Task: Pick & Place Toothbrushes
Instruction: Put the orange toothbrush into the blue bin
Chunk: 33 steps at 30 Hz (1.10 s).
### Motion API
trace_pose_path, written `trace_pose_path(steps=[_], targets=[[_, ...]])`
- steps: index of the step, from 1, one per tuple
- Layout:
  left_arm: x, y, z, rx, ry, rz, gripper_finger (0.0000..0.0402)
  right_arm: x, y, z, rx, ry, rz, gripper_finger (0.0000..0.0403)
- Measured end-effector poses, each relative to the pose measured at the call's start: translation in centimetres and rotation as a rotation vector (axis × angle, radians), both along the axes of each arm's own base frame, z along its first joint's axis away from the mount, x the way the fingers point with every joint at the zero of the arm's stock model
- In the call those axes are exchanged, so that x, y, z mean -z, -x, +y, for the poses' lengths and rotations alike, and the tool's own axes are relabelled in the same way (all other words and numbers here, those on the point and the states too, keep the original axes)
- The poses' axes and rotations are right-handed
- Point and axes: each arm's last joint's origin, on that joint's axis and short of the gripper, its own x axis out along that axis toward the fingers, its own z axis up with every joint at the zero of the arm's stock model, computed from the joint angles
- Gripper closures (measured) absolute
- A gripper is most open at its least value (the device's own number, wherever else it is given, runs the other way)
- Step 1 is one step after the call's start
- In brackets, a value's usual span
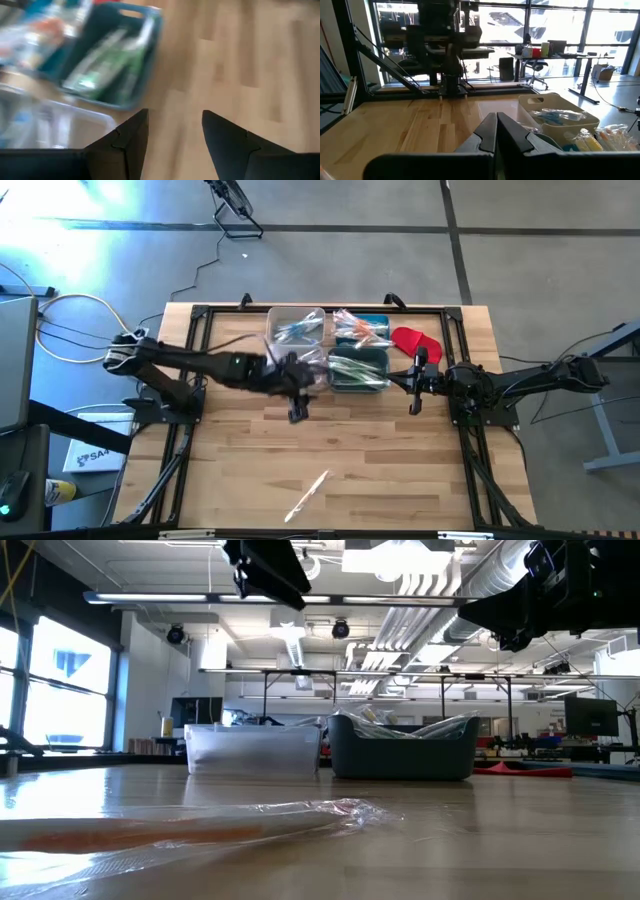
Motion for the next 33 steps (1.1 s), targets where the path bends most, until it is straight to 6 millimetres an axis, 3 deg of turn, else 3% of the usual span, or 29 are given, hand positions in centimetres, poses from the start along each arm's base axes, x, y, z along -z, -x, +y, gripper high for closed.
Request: trace_pose_path(steps=[6,11,18,28,33], targets=[[0.0,0.5,-4.1,0.004,0.168,-0.027,0.0223,0.0,0.0,0.0,0.000,0.000,0.000,0.0399],[-0.2,1.0,-6.3,0.016,0.243,-0.046,0.0223,0.0,0.0,0.0,0.000,0.000,0.000,0.0399],[-0.5,0.4,-7.7,0.051,0.278,-0.120,0.0223,0.0,0.0,0.0,0.000,-0.010,-0.002,0.0399],[3.2,-1.8,-9.2,0.055,0.386,0.001,0.0223,0.0,0.0,0.0,-0.001,-0.012,-0.002,0.0399],[3.4,-3.7,-10.1,0.107,0.422,0.040,0.0223,0.0,0.0,0.0,-0.002,-0.012,0.000,0.0399]])
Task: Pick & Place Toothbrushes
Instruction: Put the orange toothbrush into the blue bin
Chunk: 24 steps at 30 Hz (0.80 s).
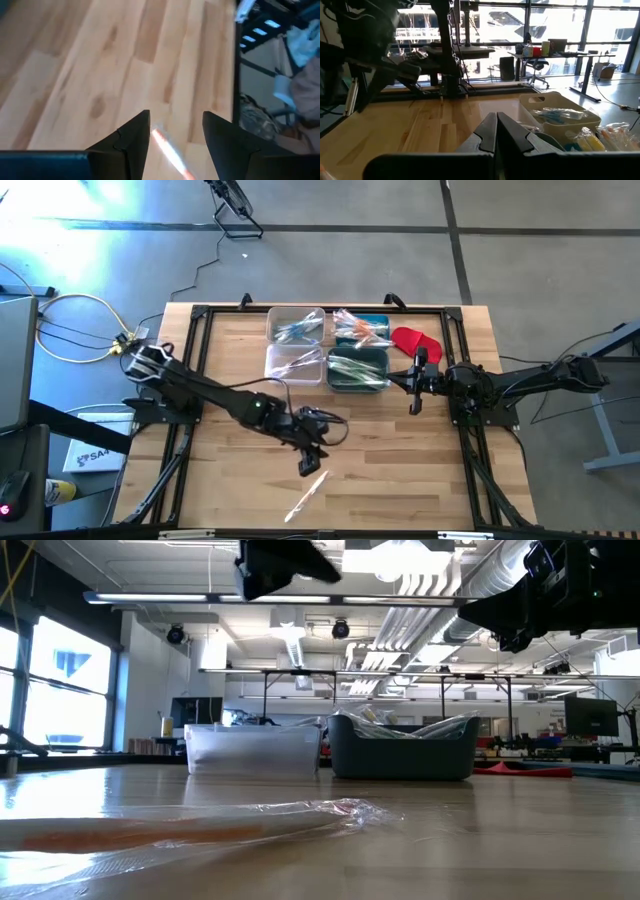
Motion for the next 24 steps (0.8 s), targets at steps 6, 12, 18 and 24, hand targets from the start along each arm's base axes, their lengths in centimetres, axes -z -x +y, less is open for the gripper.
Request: trace_pose_path(steps=[6,12,18,24], targets=[[-0.8,-1.8,-1.3,0.041,-0.029,0.077,0.0223,0.0,0.0,0.0,-0.001,-0.024,-0.003,0.0399],[-0.3,-3.0,-2.2,-0.073,-0.022,0.257,0.0223,0.1,0.0,0.0,-0.001,-0.023,0.006,0.0399],[2.6,-3.1,-3.0,-0.150,0.042,0.438,0.0223,0.2,0.0,0.0,-0.001,-0.024,0.013,0.0399],[4.7,-3.8,-3.2,-0.187,0.053,0.499,0.0223,0.3,0.0,0.0,-0.003,-0.060,0.022,0.0399]])
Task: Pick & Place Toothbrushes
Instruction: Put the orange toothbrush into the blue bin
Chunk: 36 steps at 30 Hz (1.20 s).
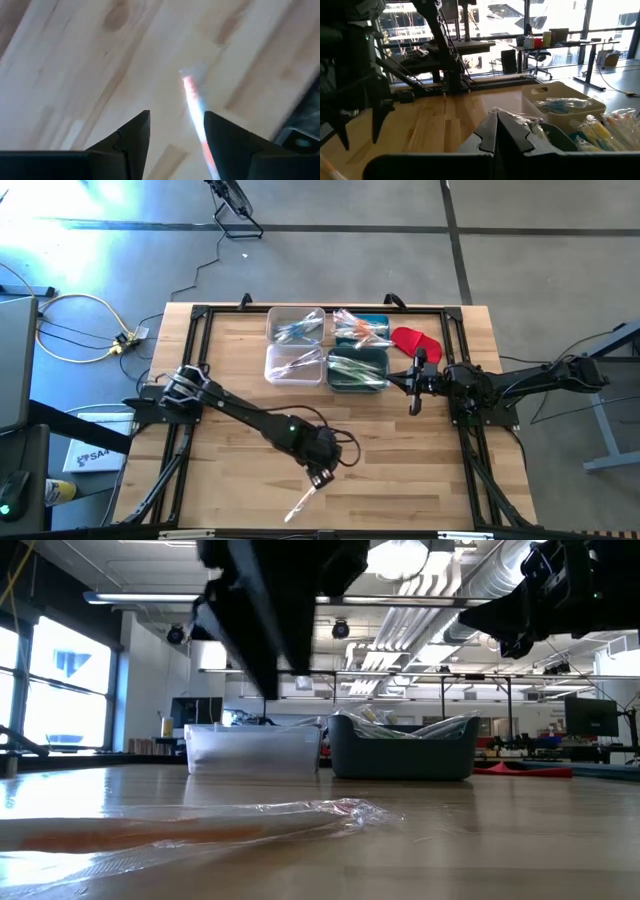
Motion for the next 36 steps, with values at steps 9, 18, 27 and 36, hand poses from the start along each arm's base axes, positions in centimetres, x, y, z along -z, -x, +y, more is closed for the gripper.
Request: trace_pose_path(steps=[9,18,27,36], targets=[[1.9,-0.8,-0.9,0.019,0.046,0.020,0.0223,0.1,0.0,0.0,-0.005,-0.015,0.013,0.0399],[4.0,-1.0,-2.4,0.041,0.092,0.069,0.0223,0.2,0.0,0.0,-0.004,-0.014,0.018,0.0399],[5.2,-1.3,-2.9,0.070,0.132,0.096,0.0223,0.2,0.0,0.0,-0.004,-0.014,0.018,0.0399],[6.6,-1.8,-3.2,0.128,0.162,0.103,0.0223,0.2,0.0,0.0,-0.003,-0.014,0.023,0.0399]])
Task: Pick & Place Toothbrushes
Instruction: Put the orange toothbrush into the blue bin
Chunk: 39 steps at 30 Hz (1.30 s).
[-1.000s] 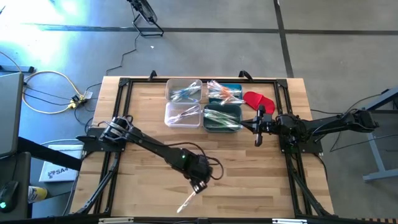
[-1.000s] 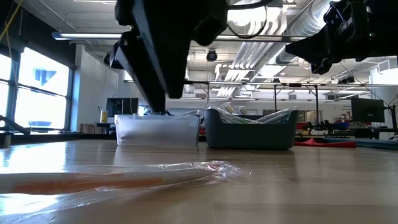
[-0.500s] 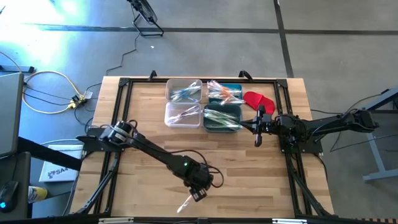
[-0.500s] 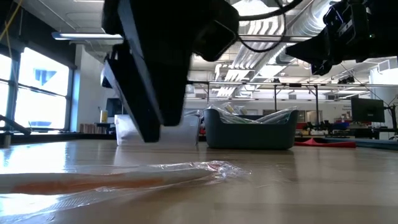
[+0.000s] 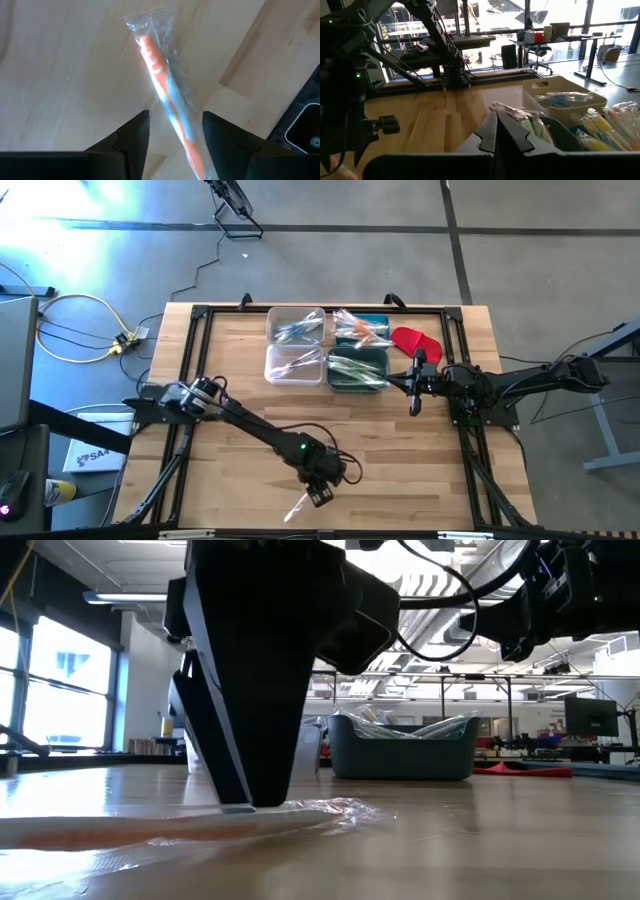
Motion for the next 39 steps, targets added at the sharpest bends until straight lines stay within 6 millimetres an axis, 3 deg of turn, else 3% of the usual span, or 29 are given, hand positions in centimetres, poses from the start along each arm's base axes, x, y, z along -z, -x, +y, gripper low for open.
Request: trace_pose_path(steps=[24,39], targets=[[1.9,-0.4,1.1,0.023,0.127,-0.036,0.0227,0.0,0.0,0.0,0.000,0.000,0.002,0.0399],[1.9,-0.4,1.6,0.095,0.140,-0.027,0.0369,0.0,0.0,0.0,0.000,0.000,0.002,0.0399]])
